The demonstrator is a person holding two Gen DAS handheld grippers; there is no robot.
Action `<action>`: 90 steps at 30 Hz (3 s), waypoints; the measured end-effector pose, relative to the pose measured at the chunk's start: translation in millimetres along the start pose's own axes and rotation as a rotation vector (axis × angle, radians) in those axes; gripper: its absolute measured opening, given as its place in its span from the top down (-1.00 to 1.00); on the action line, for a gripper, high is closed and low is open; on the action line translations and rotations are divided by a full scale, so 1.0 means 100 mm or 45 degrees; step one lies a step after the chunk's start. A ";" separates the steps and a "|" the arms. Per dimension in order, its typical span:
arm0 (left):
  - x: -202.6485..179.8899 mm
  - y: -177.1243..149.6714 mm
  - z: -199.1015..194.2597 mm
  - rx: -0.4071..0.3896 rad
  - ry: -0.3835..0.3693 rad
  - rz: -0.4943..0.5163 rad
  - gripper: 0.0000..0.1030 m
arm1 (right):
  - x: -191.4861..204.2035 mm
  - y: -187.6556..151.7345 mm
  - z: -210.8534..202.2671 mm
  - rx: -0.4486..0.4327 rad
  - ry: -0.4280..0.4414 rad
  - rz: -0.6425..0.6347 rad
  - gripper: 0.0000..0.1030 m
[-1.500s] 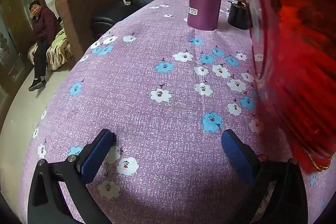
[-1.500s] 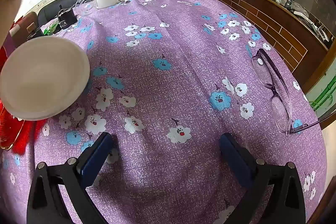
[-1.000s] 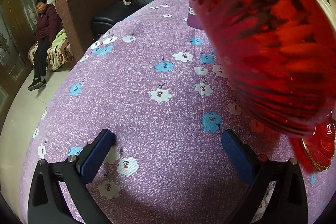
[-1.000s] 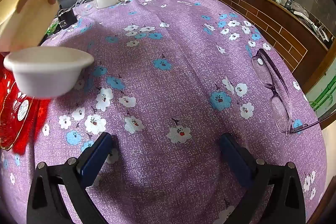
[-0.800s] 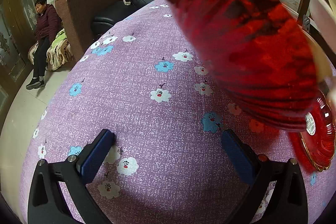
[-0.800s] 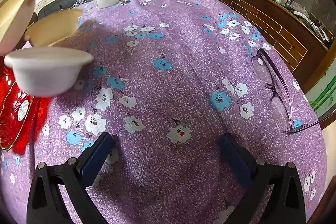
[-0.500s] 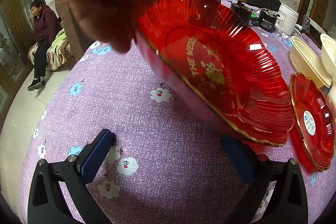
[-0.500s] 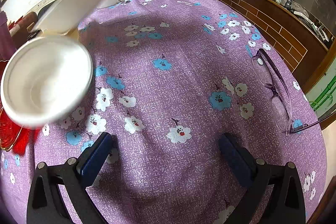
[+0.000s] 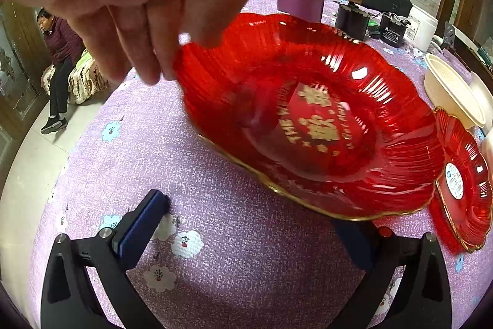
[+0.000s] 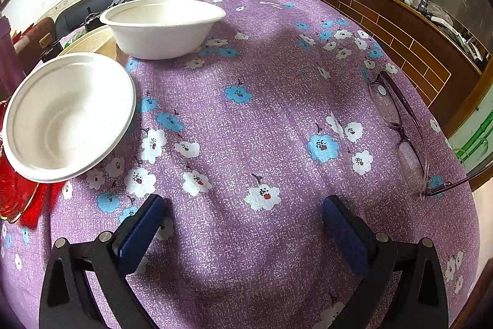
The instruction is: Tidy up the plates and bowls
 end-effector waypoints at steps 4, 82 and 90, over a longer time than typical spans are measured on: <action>-0.01 0.00 0.00 0.000 0.000 0.000 -1.00 | 0.02 -0.01 0.00 0.000 0.000 0.000 -0.99; 0.22 -0.21 -0.78 -0.104 -0.048 0.119 -1.00 | 2.14 -0.28 -0.59 -0.097 0.381 -0.562 -0.85; 0.29 -0.22 -0.81 -0.103 -0.051 0.099 -1.00 | 2.45 -0.51 -0.67 0.010 0.653 -0.426 -0.61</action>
Point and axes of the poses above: each gripper's, at about its wrist camera, not at the fingertips, and z roughly the way its jaws point, x to its left, y to its top, the point moved 9 cm from there along z, roughly the way its jaws point, and after that the axes turned 12 degrees about y, right-handed, at the moved point
